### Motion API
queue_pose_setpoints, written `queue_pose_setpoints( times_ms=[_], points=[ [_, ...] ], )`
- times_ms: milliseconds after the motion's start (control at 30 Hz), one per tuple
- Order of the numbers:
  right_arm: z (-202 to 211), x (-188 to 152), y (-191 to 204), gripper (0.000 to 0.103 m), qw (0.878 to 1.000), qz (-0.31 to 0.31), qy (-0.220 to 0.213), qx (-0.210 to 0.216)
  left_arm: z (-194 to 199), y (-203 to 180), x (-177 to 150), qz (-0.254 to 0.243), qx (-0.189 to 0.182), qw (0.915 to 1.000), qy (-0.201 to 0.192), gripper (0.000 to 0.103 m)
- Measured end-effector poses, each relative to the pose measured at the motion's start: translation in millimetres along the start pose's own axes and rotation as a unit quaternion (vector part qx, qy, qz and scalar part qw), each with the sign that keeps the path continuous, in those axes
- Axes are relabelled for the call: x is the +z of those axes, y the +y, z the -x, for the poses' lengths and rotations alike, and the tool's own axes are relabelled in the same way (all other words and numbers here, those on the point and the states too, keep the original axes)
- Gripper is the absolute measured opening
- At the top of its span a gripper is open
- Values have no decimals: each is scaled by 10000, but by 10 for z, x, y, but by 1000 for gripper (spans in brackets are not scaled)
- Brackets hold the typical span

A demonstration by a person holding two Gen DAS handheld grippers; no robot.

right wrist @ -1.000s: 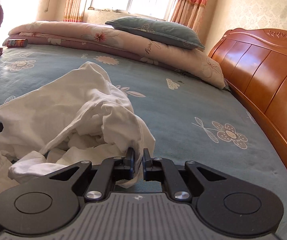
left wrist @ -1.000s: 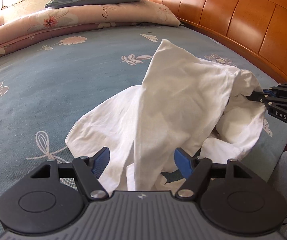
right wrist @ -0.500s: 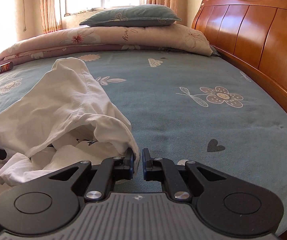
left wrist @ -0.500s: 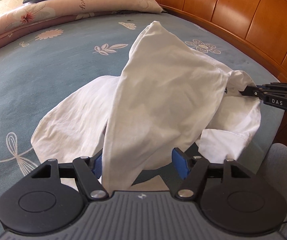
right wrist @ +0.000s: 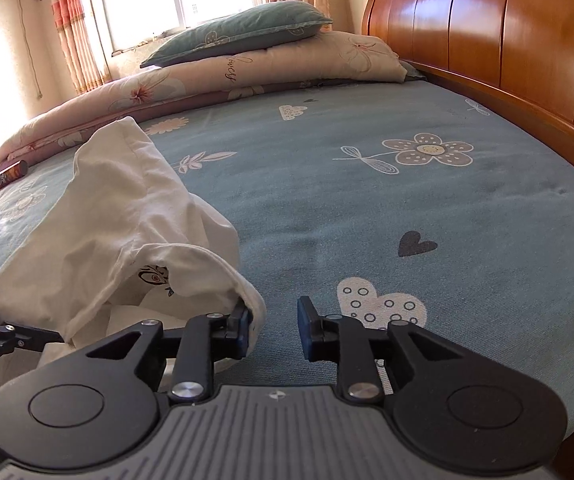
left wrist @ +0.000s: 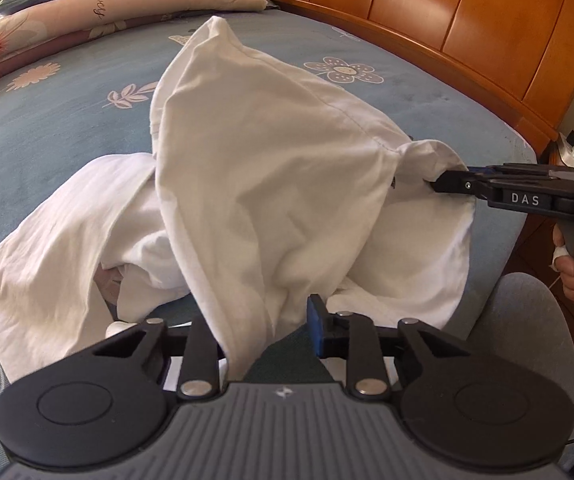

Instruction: Fold clothes

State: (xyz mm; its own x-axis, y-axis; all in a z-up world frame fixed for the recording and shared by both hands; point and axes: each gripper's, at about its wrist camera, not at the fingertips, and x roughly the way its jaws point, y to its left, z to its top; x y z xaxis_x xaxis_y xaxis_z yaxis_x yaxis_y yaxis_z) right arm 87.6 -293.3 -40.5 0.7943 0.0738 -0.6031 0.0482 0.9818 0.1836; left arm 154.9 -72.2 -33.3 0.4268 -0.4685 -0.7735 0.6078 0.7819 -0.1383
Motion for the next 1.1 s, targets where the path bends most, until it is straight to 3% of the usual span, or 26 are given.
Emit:
queue_pose_setpoints(
  times_ms=[133, 233, 333, 433, 567, 667, 767, 967, 1100],
  points=[
    [184, -33, -9, 29, 9999, -15, -108, 52, 10, -205, 39, -11, -173, 9996, -225, 13],
    [306, -42, -31, 36, 9998, 8, -194, -6, 48, -378, 88, -46, -407, 9980, -483, 13],
    [376, -29, -35, 38, 9996, 42, -256, -111, 73, -556, 118, -68, -797, 9939, -762, 14],
    [424, -9, -31, 42, 9993, 67, -291, -211, -9, -726, 109, -139, -1125, 9905, -775, 15],
    [485, -3, -12, 49, 9988, 167, -303, -350, -135, -800, -17, -185, -1227, 9907, -549, 30],
    [517, 22, 16, 54, 9983, 263, -316, -415, -67, -760, -112, -308, -1261, 9900, -561, 46],
    [519, 112, 116, 57, 9973, 482, -345, -435, 64, -679, -228, -444, -1176, 9903, -592, 60],
    [403, 427, 582, 63, 9906, 1314, -344, -150, 297, -383, -479, -460, -469, 9967, -468, 67],
    [194, 723, 1073, 69, 9764, 2138, -274, 141, 460, -103, -586, -180, -171, 9984, -506, 69]
  ],
)
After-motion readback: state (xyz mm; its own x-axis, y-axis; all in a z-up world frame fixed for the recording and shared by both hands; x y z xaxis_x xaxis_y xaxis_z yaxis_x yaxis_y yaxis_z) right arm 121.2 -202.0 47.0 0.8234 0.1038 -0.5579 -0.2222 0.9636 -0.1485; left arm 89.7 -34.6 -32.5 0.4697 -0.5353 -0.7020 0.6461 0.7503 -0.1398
